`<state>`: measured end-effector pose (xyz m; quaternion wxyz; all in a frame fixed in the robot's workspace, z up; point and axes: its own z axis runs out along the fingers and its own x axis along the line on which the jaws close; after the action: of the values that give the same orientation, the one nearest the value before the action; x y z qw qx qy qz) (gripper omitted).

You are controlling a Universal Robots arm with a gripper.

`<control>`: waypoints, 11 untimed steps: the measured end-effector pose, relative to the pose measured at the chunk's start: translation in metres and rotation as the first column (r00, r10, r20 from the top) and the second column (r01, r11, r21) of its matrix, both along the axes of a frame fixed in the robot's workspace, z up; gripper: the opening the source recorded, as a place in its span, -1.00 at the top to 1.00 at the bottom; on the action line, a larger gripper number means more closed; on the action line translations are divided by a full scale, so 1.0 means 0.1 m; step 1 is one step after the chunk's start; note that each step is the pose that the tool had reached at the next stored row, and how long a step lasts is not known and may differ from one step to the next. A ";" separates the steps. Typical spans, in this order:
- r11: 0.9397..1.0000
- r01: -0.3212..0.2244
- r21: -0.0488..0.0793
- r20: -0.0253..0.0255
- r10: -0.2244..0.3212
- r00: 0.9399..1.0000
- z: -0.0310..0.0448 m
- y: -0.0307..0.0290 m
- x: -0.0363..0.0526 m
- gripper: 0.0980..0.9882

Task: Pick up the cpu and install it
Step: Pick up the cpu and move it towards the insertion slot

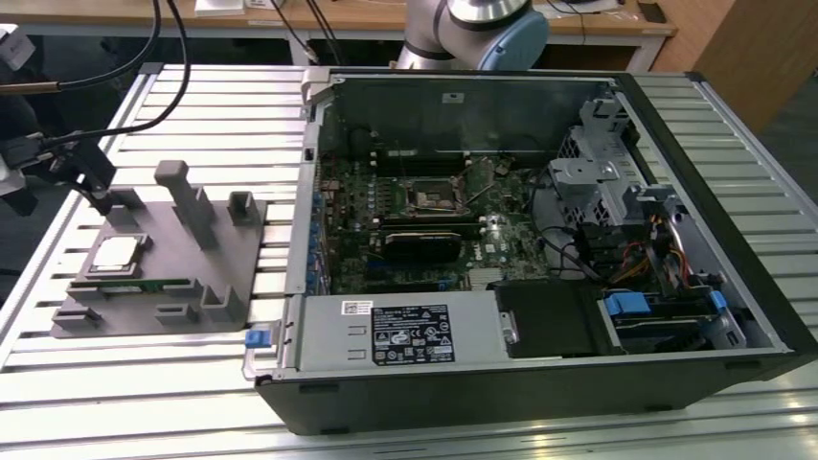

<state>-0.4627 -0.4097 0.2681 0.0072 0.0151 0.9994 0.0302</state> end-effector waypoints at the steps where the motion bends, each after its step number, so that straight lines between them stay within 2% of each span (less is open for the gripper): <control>1: 1.000 0.000 0.000 0.000 0.000 1.000 -0.002 0.000 0.000 -0.75; 11: 1.000 0.000 0.000 0.000 0.000 1.000 -0.025 0.000 0.000 -0.75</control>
<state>-0.4627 -0.4097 0.2656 0.0072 0.0151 0.9994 0.0302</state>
